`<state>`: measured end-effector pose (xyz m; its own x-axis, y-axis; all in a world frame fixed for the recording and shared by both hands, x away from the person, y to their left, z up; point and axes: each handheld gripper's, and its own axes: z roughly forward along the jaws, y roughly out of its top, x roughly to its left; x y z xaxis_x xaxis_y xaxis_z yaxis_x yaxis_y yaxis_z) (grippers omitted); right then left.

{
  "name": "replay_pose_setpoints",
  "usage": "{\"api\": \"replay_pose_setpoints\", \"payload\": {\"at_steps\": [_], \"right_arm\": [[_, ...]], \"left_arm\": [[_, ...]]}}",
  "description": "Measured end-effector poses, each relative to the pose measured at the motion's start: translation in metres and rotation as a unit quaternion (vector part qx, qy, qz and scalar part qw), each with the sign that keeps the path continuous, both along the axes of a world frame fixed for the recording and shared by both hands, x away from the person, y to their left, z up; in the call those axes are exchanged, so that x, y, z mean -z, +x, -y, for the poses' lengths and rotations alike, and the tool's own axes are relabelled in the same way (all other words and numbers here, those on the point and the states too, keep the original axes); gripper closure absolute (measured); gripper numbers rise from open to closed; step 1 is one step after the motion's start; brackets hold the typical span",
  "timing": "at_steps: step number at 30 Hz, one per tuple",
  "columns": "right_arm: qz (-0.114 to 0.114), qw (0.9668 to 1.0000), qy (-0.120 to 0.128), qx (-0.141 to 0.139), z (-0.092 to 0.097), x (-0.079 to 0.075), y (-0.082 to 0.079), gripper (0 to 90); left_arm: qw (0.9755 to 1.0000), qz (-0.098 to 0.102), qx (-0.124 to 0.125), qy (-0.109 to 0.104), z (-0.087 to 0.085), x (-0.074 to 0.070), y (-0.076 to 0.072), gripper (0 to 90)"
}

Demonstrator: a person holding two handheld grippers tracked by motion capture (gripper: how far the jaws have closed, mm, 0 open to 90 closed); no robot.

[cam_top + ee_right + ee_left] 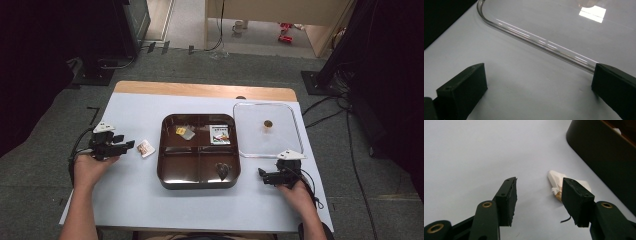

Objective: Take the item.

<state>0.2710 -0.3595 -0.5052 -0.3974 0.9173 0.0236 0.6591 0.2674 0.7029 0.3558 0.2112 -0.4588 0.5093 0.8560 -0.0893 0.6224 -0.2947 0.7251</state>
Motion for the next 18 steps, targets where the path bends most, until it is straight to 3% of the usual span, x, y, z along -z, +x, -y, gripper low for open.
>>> {"api": "replay_pose_setpoints", "payload": {"at_steps": [5,11,18], "right_arm": [[0.0,1.0,0.0,0.0,0.0,0.0,0.0,0.0],[0.0,1.0,0.0,0.0,0.0,0.0,0.0,0.0],[0.0,1.0,0.0,0.0,0.0,0.0,0.0,0.0]], "left_arm": [[0.9997,0.002,0.0,0.025,-0.008,0.01,0.003,47.1],[0.9986,-0.033,-0.026,0.033,-0.013,0.022,0.007,46.6],[0.9986,-0.011,-0.026,0.046,-0.011,0.027,0.002,44.6]]}}
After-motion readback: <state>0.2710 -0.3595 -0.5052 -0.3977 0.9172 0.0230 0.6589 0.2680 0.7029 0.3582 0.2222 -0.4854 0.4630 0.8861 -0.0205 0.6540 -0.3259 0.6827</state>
